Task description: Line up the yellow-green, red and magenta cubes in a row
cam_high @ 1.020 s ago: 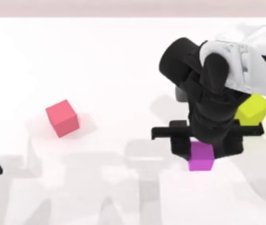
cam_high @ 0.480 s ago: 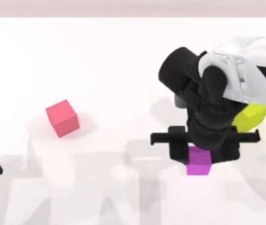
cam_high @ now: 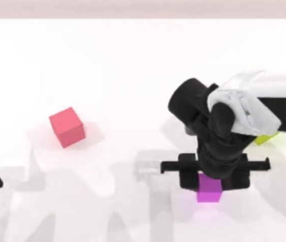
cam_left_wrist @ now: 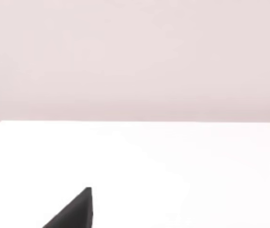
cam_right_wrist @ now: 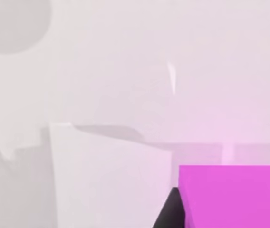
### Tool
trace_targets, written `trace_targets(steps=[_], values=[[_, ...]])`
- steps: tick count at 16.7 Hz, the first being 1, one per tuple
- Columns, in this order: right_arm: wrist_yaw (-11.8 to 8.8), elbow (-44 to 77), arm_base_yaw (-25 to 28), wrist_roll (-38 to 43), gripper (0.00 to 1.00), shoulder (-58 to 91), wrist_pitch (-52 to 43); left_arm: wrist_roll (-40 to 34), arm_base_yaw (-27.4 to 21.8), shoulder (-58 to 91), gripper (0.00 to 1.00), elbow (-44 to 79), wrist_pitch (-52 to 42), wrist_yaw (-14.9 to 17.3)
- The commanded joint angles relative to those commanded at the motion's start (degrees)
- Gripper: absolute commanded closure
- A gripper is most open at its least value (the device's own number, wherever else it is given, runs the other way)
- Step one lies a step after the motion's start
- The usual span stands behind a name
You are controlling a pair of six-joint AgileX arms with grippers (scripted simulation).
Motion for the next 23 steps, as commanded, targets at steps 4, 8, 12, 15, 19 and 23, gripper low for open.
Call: trace_targets(steps=[4,8,12,15,19,23], values=[[0.00,0.00,0.00,0.00,0.77,0.00,0.00,0.00,0.00,0.00,0.00,0.00,0.00,0.00],[0.00,0.00,0.00,0.00,0.47,0.00,0.00,0.00,0.00,0.00,0.00,0.00,0.00,0.00],[0.00,0.00,0.00,0.00,0.17,0.00,0.00,0.00,0.00,0.00,0.00,0.00,0.00,0.00],[0.00,0.00,0.00,0.00,0.00,0.00,0.00,0.00,0.00,0.00,0.00,0.00,0.00,0.00],[0.00,0.00,0.00,0.00,0.00,0.00,0.00,0.00,0.00,0.00,0.00,0.00,0.00,0.00],[0.00,0.01,-0.09,0.00,0.00,-0.05,-0.01,0.00,0.00,0.00,0.00,0.00,0.00,0.00]])
